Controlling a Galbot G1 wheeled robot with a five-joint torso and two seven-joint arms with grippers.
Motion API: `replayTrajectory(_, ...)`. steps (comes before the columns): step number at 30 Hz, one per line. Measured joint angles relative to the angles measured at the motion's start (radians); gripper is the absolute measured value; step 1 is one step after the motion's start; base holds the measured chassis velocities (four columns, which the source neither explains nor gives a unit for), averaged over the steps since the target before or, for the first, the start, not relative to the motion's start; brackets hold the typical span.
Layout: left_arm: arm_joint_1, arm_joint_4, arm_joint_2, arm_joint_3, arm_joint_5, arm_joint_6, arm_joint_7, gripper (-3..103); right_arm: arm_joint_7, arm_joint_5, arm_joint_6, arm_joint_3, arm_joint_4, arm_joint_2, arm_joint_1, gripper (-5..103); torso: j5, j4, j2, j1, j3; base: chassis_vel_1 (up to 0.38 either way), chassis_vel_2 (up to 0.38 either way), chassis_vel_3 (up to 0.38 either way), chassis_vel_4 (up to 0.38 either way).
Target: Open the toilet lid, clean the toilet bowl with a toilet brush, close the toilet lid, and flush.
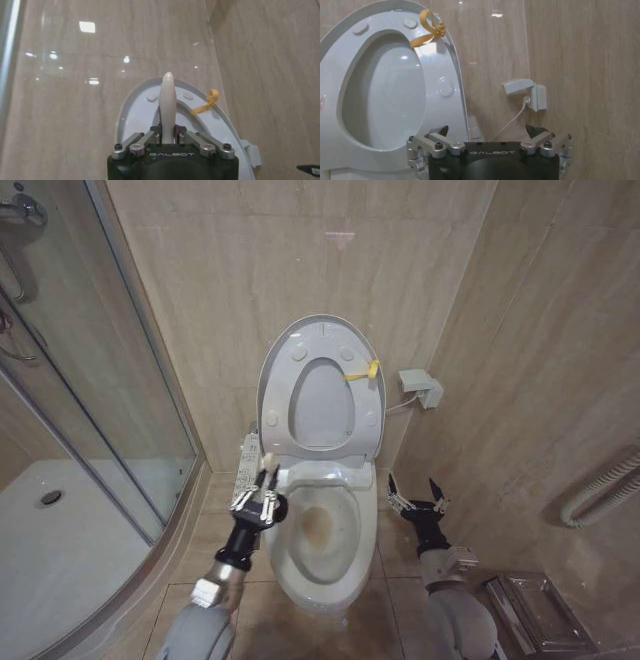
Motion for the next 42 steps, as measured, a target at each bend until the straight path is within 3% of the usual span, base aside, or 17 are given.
replayTrajectory(6, 0.154, -0.088, -0.015, -0.075, 0.023, -0.023, -0.006, 16, 0.000, 0.000, 0.000, 0.000, 0.000, 0.000, 0.000, 100, 0.0000, 0.0003, 0.000, 0.000, 0.000, 0.000, 0.000, 0.000, 0.000)
replayTrajectory(10, 0.299, -0.117, -0.062, -0.133, 0.046, -0.081, -0.034, 16, 0.000, 0.000, 0.000, 0.000, 0.000, 0.000, 0.000, 100, 0.0001, 0.0005, 0.000, 0.000, 0.000, 0.000, 0.000, 0.000, 0.000)
replayTrajectory(16, 0.334, -0.055, -0.091, -0.176, 0.084, -0.155, -0.079, 16, 0.000, 0.000, 0.000, 0.000, 0.000, 0.000, 0.000, 100, 0.0001, 0.0000, 0.000, 0.000, 0.000, 0.000, 0.000, 0.000, 0.000)
replayTrajectory(20, 0.316, 0.013, -0.096, -0.206, 0.085, -0.190, -0.102, 16, 0.000, 0.000, 0.000, 0.000, 0.000, 0.000, 0.000, 100, 0.0001, 0.0001, 0.000, 0.000, 0.000, 0.000, 0.000, 0.000, 0.000)
replayTrajectory(25, 0.241, 0.177, -0.099, -0.232, 0.065, -0.276, -0.116, 16, 0.000, 0.000, 0.000, 0.000, 0.000, 0.000, 0.000, 100, 0.0001, 0.0001, 0.000, 0.000, 0.000, 0.000, 0.000, 0.000, 0.000)
replayTrajectory(35, 0.072, 0.516, -0.102, -0.169, -0.039, -0.415, -0.094, 16, 0.000, 0.000, 0.000, 0.000, 0.000, 0.000, 0.000, 100, 0.0000, 0.0001, 0.000, 0.000, 0.000, 0.000, 0.000, 0.000, 0.000)
replayTrajectory(42, -0.003, 0.678, -0.103, -0.140, -0.061, -0.432, -0.077, 16, 0.000, 0.000, 0.000, 0.000, 0.000, 0.000, 0.000, 100, 0.0003, 0.0001, 0.000, 0.000, 0.000, 0.000, 0.000, 0.000, 0.000)
